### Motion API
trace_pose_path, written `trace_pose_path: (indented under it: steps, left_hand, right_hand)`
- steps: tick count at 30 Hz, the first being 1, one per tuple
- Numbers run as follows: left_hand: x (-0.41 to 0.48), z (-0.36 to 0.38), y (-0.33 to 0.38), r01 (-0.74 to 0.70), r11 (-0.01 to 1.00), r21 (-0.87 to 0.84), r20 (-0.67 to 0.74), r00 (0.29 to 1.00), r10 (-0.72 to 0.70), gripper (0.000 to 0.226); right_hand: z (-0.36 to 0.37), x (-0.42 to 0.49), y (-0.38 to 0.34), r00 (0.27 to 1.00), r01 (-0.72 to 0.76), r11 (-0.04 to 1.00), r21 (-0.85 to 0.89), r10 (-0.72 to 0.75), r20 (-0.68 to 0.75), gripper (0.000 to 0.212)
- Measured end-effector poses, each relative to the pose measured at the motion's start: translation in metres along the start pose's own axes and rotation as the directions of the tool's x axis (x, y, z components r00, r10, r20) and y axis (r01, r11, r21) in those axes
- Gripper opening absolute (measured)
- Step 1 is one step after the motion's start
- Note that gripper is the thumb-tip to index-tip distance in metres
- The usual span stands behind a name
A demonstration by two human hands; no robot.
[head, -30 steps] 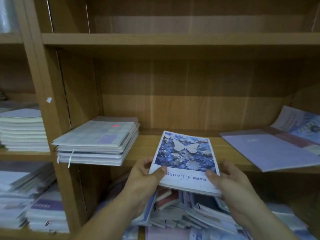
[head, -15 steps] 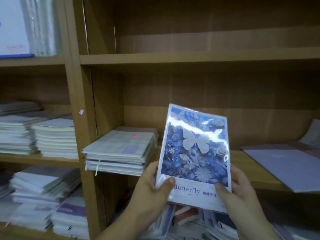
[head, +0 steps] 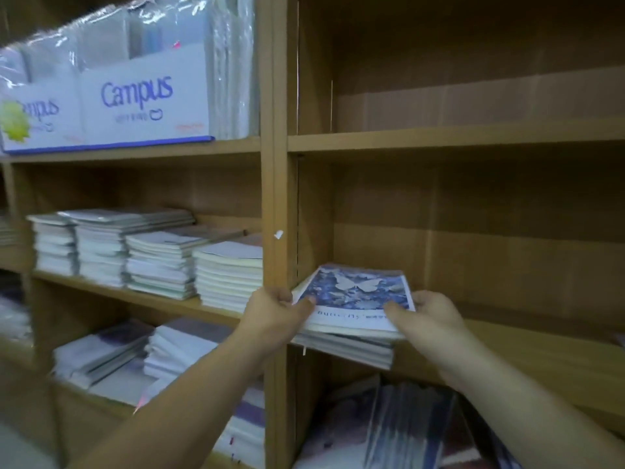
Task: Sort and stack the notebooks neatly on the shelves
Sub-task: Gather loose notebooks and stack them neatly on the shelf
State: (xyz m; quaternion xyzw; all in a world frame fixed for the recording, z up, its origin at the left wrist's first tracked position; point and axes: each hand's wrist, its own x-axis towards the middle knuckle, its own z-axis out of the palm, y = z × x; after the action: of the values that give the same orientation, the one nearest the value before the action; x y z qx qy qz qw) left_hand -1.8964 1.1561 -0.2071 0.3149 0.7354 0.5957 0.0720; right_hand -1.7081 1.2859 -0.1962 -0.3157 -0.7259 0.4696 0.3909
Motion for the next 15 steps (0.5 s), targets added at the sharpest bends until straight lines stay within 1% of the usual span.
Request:
trace_pose_path:
  steps: [2,4,5,7,8,9,11,13,14,15]
  left_hand:
    - [-0.007,-0.011,-0.020,-0.011,0.995,-0.101,0.114,0.993,0.023,0.039]
    - [-0.010,-0.020,-0.032,-0.062,0.986,-0.157,0.206,0.974,0.094,0.039]
    - [-0.011,-0.025,-0.033,-0.111,0.985,-0.131,0.227,0.964,0.139,0.042]
    - [-0.004,-0.031,-0.035,-0.240,0.970,0.032,0.193,0.954,0.229,0.050]
    - [0.001,-0.033,-0.036,-0.290,0.950,0.117,0.168,0.949,0.269,0.060]
    - [0.005,-0.034,-0.038,-0.318,0.934,0.163,0.152,0.944,0.295,0.070]
    - [0.012,-0.035,-0.039,-0.307,0.938,0.158,0.154,0.946,0.284,0.081]
    - [0.017,-0.033,-0.040,-0.289,0.947,0.136,0.178,0.948,0.264,0.080]
    - [0.018,-0.031,-0.040,-0.295,0.946,0.134,0.168,0.948,0.271,0.074]
    - [0.018,-0.029,-0.040,-0.309,0.940,0.144,0.141,0.947,0.290,0.062]
  right_hand:
    - [0.008,-0.007,0.009,1.000,0.005,1.000,-0.015,-0.004,0.022,0.020]
    - [0.006,-0.014,0.017,0.996,0.046,0.999,-0.011,-0.045,0.074,0.036]
    - [0.004,-0.016,0.020,0.991,0.081,0.996,-0.045,-0.076,0.107,0.048]
    - [0.002,-0.019,0.021,0.982,0.119,0.987,-0.104,-0.101,0.162,0.064]
    - [0.003,-0.020,0.019,0.980,0.113,0.991,-0.071,-0.099,0.173,0.066]
    - [0.005,-0.018,0.019,0.981,0.096,0.995,-0.019,-0.091,0.172,0.062]
    - [0.010,-0.013,0.017,0.983,0.099,0.994,0.044,-0.104,0.148,0.043]
    - [0.015,-0.008,0.018,0.985,0.106,0.992,0.072,-0.114,0.132,0.042]
    - [0.017,-0.005,0.021,0.986,0.104,0.991,0.080,-0.113,0.120,0.044]
    - [0.018,-0.002,0.022,0.987,0.103,0.992,0.077,-0.112,0.114,0.047]
